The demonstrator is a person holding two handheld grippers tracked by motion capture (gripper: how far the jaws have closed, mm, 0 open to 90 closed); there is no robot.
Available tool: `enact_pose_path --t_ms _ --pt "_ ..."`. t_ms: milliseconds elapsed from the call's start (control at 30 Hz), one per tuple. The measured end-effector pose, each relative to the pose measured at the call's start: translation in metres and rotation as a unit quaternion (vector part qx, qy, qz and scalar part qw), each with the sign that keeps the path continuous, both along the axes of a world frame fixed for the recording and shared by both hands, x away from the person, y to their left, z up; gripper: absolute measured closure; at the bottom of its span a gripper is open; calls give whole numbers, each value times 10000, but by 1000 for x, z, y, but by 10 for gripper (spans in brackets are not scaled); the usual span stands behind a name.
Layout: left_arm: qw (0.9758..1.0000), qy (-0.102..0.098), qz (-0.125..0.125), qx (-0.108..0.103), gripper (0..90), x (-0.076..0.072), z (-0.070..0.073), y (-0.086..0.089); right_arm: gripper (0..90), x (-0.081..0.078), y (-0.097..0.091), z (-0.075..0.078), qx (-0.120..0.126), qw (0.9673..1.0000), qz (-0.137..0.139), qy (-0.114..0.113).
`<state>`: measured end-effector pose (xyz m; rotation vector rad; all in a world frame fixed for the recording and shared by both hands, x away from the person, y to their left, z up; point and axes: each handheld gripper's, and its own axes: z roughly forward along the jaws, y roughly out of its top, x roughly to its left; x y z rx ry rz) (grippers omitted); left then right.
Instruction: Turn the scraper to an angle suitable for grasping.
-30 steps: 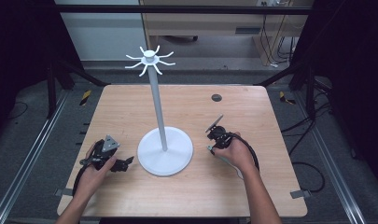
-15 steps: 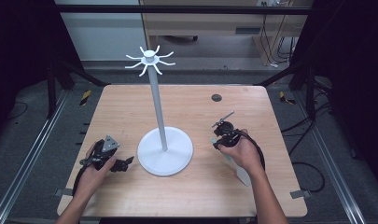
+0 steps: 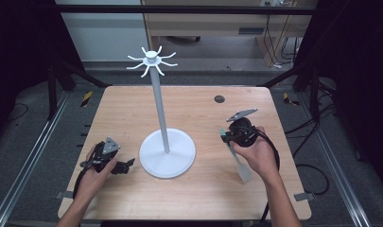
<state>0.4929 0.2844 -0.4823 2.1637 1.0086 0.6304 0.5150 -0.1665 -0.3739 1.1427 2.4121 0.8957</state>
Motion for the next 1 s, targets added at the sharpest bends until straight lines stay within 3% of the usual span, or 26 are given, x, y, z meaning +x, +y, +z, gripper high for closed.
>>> enact_pose_path --t_ms 467,667,1000 --pt "10000 2 -5 15 37 0 0 0 746 -15 -11 40 514 9971 -28 -558" --pt "10000 1 -3 3 37 -1 0 0 747 -21 -5 56 720 9939 64 -832" --pt "10000 10 -7 4 37 -1 0 0 747 -27 1 70 959 9893 174 -1089"
